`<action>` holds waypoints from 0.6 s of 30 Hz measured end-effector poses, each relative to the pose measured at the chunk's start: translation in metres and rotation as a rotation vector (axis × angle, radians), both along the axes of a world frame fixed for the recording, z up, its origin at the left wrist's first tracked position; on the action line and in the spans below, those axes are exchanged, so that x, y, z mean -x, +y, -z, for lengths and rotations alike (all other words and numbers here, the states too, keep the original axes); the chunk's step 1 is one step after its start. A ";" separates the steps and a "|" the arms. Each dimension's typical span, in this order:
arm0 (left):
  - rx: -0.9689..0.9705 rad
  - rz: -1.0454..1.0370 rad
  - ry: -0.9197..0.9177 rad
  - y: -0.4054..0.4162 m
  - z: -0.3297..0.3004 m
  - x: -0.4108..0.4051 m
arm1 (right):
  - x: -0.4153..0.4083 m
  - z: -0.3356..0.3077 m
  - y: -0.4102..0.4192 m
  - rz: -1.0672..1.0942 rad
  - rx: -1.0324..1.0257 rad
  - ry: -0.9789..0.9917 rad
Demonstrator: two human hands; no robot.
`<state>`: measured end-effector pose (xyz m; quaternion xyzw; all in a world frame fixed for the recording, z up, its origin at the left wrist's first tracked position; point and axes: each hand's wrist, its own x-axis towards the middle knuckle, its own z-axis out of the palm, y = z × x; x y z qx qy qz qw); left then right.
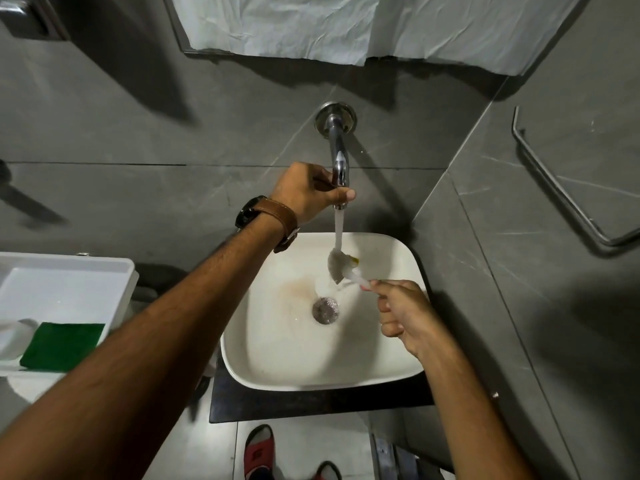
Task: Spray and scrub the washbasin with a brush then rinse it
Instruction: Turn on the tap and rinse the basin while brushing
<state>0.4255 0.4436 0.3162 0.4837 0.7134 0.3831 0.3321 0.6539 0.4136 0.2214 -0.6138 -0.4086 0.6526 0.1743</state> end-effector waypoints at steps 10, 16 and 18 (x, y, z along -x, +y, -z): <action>-0.132 -0.296 0.149 0.007 0.015 -0.027 | 0.006 0.050 -0.037 -0.263 -0.294 -0.407; -0.137 -0.280 0.130 -0.001 0.019 -0.028 | 0.010 0.035 -0.041 -0.452 -0.487 -0.632; -0.156 -0.251 0.064 -0.012 0.027 -0.025 | 0.009 0.035 -0.046 -0.474 -0.485 -0.696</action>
